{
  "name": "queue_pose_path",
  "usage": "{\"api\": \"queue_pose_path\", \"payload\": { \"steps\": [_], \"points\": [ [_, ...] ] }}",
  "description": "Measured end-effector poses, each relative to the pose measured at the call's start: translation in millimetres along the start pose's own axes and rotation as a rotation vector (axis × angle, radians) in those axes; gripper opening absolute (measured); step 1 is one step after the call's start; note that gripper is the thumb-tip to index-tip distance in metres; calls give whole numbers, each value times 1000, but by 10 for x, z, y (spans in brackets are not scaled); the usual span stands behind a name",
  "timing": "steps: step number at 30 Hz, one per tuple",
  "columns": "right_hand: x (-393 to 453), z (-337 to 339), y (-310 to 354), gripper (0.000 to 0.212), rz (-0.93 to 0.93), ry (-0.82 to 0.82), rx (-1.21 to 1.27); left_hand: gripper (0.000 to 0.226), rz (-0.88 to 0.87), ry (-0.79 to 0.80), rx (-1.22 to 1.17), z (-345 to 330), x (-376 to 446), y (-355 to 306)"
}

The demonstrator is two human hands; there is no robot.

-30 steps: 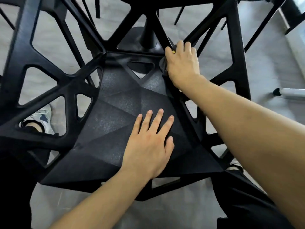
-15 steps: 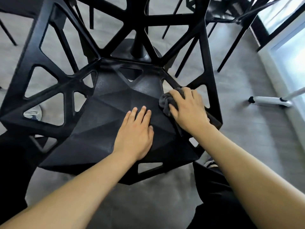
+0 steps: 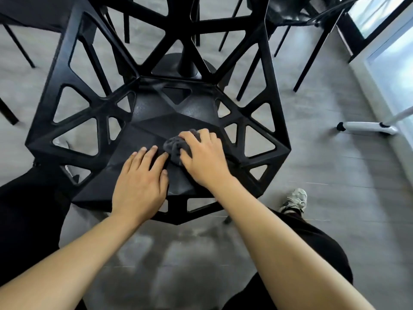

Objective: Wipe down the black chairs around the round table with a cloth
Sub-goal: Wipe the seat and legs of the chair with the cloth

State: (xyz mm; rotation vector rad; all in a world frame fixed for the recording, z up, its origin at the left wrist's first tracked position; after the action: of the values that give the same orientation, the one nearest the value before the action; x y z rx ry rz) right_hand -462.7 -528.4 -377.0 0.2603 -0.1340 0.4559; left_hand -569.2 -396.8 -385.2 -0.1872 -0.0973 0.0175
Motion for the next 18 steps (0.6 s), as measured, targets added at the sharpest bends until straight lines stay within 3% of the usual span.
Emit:
{"api": "queue_pose_path", "payload": {
  "steps": [5, 8, 13, 18],
  "points": [
    [-18, 319, -865, 43, -223, -148, -374, 52, 1, -13, -9, -2, -28, 7],
    [-92, 437, -893, 43, -290, -115, -290, 51, 22, -10, -16, -11, -23, -6],
    [-389, 753, -904, 41, -160, -119, -170, 35, 63, 47, 3, 141, 194, -164],
    [-528, 1243, -1335, 37, -331, -253, -239, 47, -147, 110, -137, -11, 669, -627]
  ]
}}
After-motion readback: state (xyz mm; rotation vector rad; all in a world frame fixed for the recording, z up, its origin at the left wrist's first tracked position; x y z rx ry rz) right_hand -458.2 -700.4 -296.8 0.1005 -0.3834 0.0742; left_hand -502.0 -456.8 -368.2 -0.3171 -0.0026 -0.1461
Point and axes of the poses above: each hand's wrist, its own x-axis towards the middle knuckle, its own z-axis out of the back of the hand, y = z × x, the point moved 4 cm from there along x, towards the middle knuckle, and after that the axes turned 6 degrees about -z, right-handed, at the moved point
